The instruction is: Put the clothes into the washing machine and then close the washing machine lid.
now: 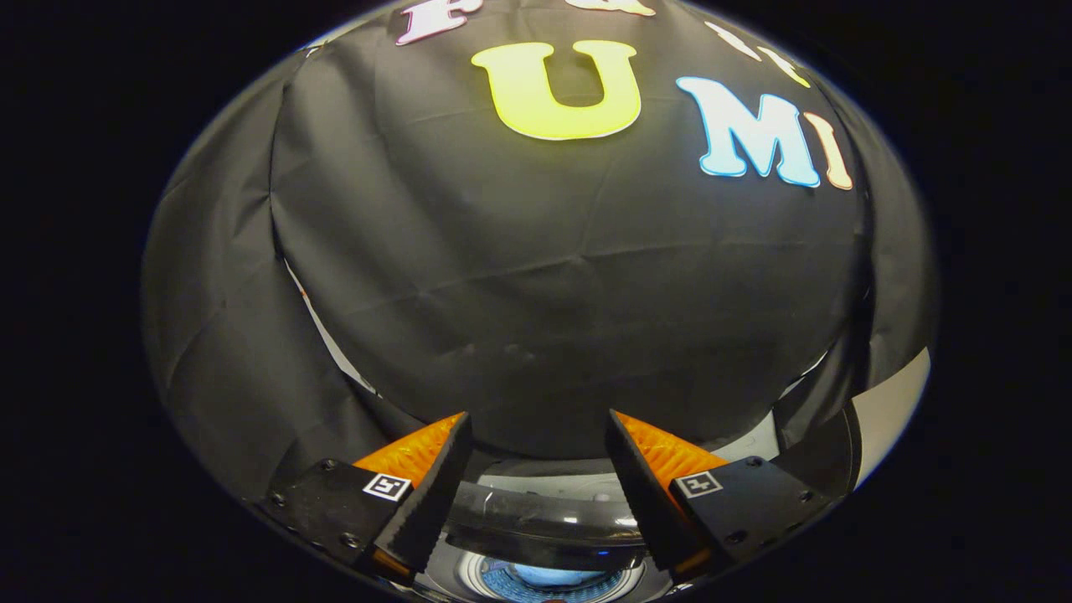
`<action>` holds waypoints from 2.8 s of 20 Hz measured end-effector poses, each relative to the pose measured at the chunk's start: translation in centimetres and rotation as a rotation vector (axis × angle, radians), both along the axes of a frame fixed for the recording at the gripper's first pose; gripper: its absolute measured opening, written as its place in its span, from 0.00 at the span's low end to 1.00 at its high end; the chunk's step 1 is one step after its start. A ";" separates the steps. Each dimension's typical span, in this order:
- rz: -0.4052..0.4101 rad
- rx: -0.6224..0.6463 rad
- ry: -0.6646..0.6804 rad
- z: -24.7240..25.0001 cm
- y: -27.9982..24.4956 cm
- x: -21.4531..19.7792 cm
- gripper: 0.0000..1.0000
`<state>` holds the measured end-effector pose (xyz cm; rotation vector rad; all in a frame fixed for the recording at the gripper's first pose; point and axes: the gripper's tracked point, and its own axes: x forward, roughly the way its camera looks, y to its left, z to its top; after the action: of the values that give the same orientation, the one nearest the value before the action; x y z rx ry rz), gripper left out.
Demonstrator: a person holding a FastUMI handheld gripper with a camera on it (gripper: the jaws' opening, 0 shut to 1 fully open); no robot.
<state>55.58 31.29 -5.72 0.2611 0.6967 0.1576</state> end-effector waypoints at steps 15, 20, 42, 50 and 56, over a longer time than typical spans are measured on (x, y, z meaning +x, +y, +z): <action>0.033 -0.028 0.086 -4.3 1.6 -1.7 0.99; 0.032 -0.036 0.051 -3.9 1.7 -3.0 0.99; -0.042 -0.084 -0.180 -2.7 2.2 -8.2 1.00; -0.066 -0.093 -0.225 -2.8 2.3 -9.7 1.00; -0.097 -0.093 -0.223 -3.4 2.3 -11.2 1.00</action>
<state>44.40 33.56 -9.12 0.1844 0.4671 0.0598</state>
